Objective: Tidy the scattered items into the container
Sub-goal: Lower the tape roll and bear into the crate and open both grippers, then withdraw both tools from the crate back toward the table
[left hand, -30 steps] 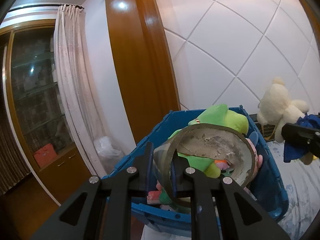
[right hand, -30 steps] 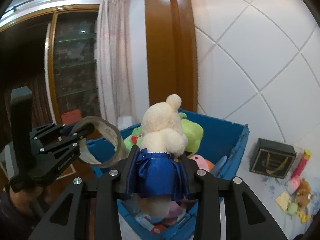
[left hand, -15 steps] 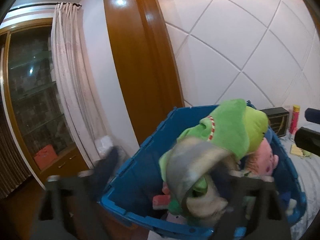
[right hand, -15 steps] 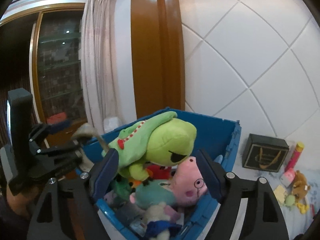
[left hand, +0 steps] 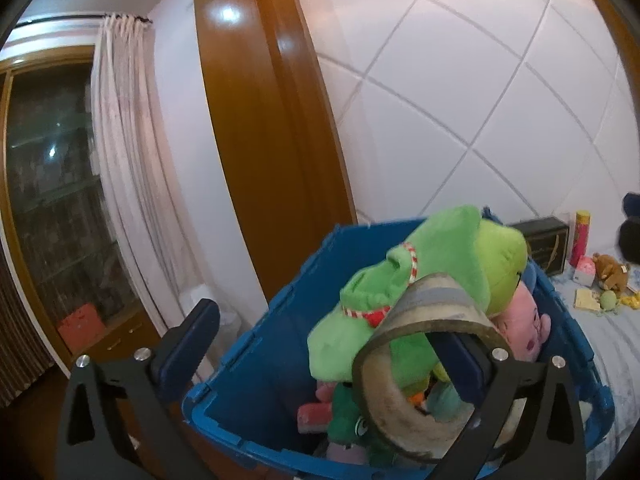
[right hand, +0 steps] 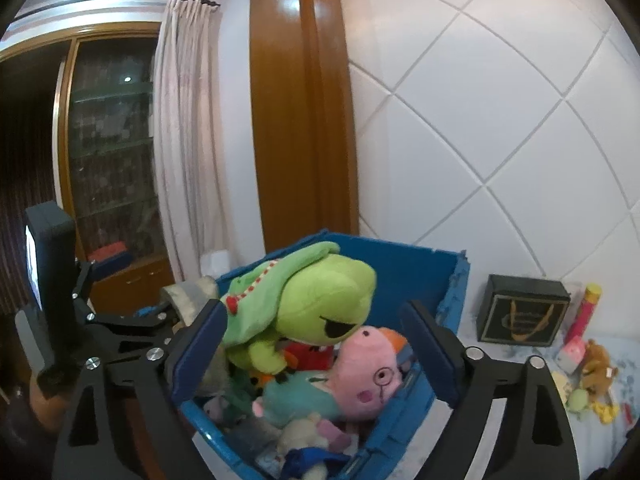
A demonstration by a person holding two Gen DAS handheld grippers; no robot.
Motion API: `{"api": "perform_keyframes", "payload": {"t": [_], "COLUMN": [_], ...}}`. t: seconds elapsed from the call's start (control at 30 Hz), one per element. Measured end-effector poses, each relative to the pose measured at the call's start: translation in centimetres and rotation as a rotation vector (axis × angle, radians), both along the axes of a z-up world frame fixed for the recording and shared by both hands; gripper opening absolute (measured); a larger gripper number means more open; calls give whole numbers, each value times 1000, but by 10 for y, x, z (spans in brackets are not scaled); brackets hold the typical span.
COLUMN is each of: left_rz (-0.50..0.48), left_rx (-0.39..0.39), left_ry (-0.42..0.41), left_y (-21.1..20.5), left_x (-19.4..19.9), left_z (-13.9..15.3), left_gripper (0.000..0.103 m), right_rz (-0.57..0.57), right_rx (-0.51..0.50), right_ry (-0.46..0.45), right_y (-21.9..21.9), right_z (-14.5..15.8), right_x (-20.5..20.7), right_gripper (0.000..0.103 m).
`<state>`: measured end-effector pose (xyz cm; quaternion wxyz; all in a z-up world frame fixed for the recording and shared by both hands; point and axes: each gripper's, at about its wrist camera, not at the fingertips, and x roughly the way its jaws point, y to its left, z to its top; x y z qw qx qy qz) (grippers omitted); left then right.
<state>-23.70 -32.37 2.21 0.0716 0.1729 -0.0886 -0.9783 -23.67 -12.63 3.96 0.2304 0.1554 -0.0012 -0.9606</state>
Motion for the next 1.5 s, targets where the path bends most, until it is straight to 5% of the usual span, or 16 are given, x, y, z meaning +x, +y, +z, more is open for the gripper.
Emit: {"api": "perform_keyframes", "payload": {"t": [0.3,0.47,0.57,0.83,1.23,1.5], "left_rz": [-53,-126,-126,-109,-159,-328], "left_rx": [-84,-236,-263,-214,24,79], "left_ry": [-122,-233,-232,-144,89,112], "left_y": [11,30,33,29,49,129], "left_x": [-12,-13,-10,6,58,55], "left_z": [-7,-15,-11,13,40,44], "left_gripper": [103,103,103,103,103,103], "right_rz": [-12,-3,5,27,-67,-192], "right_rx": [-21,-34,-48,-36,-49,-38], "right_ry": [13,14,13,2,-5,-51], "right_y": [12,12,11,5,44,116], "right_z": [7,9,9,8,0,-20], "right_x": [12,17,19,27,38,46], "right_gripper": [94,95,95,95,102,102]}}
